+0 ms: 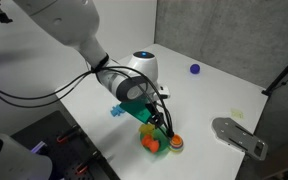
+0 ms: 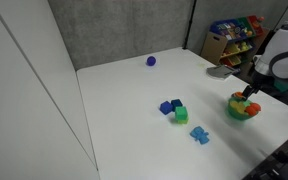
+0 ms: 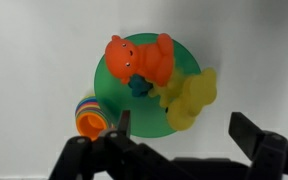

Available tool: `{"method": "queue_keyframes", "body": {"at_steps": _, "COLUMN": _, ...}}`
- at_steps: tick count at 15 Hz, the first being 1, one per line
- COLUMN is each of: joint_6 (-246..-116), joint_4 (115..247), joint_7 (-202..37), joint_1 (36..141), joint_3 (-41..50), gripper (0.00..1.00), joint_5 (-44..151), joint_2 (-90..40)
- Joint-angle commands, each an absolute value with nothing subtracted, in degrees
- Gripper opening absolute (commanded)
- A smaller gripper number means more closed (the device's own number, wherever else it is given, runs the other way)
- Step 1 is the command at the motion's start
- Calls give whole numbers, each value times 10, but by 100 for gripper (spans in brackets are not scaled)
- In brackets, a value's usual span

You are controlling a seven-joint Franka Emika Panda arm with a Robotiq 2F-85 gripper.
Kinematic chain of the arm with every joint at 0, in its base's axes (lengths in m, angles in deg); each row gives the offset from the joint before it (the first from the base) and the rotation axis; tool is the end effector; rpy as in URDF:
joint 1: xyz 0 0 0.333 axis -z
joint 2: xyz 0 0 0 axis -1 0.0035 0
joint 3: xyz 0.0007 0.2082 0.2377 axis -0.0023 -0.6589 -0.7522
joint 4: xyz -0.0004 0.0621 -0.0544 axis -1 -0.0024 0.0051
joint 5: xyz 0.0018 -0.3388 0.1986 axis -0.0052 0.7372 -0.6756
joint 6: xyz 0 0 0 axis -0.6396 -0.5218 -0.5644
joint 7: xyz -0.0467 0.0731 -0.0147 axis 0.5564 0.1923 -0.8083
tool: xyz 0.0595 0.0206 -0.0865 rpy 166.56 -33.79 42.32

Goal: Pick up the topmost yellow toy from the green bowl and put it on the table

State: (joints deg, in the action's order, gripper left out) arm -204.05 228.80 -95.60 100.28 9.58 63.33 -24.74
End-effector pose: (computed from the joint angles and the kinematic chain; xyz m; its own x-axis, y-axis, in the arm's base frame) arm 0.4597 -0.1578 0.1883 0.9996 0.0153 -0.0218 0.0181 -0.9911 0.1321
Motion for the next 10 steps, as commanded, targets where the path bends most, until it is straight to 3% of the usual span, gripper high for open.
{"method": "queue_keyframes", "body": {"at_steps": 1, "joint_6": -2066, "joint_4": 2268, "joint_7": -986, "joint_1": 1014, "joint_3": 88, "gripper": 100, "joint_5": 610, "joint_2": -203}}
{"method": "queue_keyframes", "body": {"at_steps": 10, "joint_6": -2103, "joint_4": 2254, "joint_7": -968, "joint_1": 997, "joint_3": 90, "gripper": 100, "joint_5": 615, "joint_2": -151}}
